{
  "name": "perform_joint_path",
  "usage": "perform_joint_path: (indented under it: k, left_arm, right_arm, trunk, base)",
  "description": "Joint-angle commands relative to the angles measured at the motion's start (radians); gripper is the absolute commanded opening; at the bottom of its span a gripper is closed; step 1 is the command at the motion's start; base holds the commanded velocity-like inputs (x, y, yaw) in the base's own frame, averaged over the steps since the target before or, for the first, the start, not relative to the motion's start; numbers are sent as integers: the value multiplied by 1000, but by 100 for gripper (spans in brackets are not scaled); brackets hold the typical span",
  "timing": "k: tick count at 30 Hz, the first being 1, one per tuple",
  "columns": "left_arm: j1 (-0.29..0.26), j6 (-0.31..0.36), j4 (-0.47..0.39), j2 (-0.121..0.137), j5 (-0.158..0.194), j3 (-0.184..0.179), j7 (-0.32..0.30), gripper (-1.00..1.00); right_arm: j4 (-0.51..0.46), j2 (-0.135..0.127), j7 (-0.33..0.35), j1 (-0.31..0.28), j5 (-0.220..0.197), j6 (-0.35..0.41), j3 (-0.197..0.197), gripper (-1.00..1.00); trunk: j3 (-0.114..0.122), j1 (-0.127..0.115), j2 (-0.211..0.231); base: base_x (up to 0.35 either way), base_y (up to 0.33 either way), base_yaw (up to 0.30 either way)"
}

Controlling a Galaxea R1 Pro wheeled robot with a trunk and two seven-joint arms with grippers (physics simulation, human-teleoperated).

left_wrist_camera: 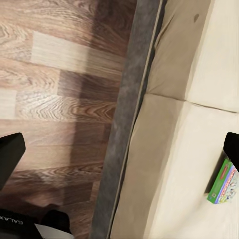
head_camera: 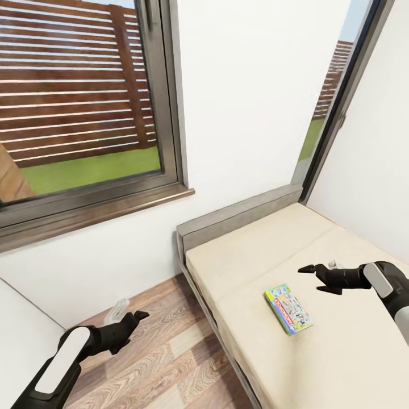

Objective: Put all the toys in the child's room - the three board games (two on the bed and one on the table), the two jigsaw puzzles on the table, and the tennis ball on the table - inside the toy box on the table in the child's room.

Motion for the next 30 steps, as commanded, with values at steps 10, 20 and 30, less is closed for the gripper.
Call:
perform_joint_path:
  k: [10, 20, 30]
  left_arm:
    - [-1, -1, -1, 1, 11, -1, -18, 100]
    - [-1, -1, -1, 1, 11, -2, -23, 100]
    - [-1, -1, -1, 1, 11, -2, -23, 100]
  right_arm:
    - [5, 2, 1, -3, 32, 3, -1, 100]
    - [5, 2, -23, -4, 36, 3, -6, 100]
    - [5, 3, -92, -4, 35, -47, -10, 100]
  trunk:
    - [-32, 38, -71]
    - [-64, 77, -141]
    - [-95, 115, -211]
  base:
    - [0, 0, 0]
    - [0, 0, 0]
    - [0, 0, 0]
